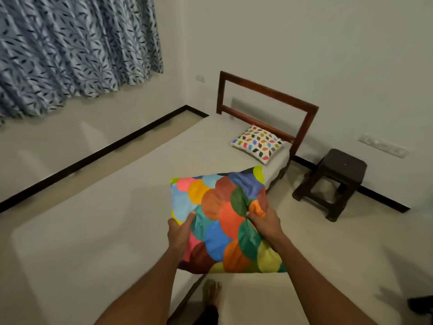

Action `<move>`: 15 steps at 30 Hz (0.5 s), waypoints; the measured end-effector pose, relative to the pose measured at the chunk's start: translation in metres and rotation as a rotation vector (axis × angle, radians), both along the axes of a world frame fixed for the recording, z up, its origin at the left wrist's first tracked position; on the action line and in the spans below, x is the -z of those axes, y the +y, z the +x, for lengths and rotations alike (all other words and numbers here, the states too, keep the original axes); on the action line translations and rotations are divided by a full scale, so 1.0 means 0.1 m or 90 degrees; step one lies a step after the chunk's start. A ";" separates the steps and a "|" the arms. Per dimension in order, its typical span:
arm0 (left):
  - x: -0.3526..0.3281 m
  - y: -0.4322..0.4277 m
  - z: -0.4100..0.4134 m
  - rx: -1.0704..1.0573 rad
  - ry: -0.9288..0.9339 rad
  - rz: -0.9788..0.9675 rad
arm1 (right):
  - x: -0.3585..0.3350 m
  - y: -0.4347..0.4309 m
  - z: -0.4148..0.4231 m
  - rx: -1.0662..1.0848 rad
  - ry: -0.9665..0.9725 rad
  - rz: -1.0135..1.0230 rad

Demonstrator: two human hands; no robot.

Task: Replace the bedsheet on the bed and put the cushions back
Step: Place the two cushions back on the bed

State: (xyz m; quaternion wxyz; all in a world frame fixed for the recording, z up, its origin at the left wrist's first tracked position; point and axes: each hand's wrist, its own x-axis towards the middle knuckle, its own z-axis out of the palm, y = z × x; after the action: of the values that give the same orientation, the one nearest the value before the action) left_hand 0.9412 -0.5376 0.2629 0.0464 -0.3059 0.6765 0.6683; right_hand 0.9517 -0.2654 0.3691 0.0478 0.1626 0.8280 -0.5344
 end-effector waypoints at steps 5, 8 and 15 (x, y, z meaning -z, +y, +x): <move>-0.01 0.48 -0.98 0.011 -0.018 -0.005 | 0.10 0.40 -0.93 0.043 -0.042 0.026; -0.05 0.70 -1.63 0.034 -0.025 -0.002 | 0.07 0.66 -1.56 0.055 -0.069 0.045; -0.10 1.22 -2.91 0.056 -0.028 -0.012 | -0.06 1.18 -2.73 0.035 -0.082 0.065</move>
State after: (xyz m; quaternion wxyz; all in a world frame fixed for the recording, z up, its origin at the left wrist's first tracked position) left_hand 0.6503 -0.4154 0.2728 0.0879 -0.2907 0.6942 0.6525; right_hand 0.6784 -0.1470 0.3747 0.0783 0.2214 0.8447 -0.4810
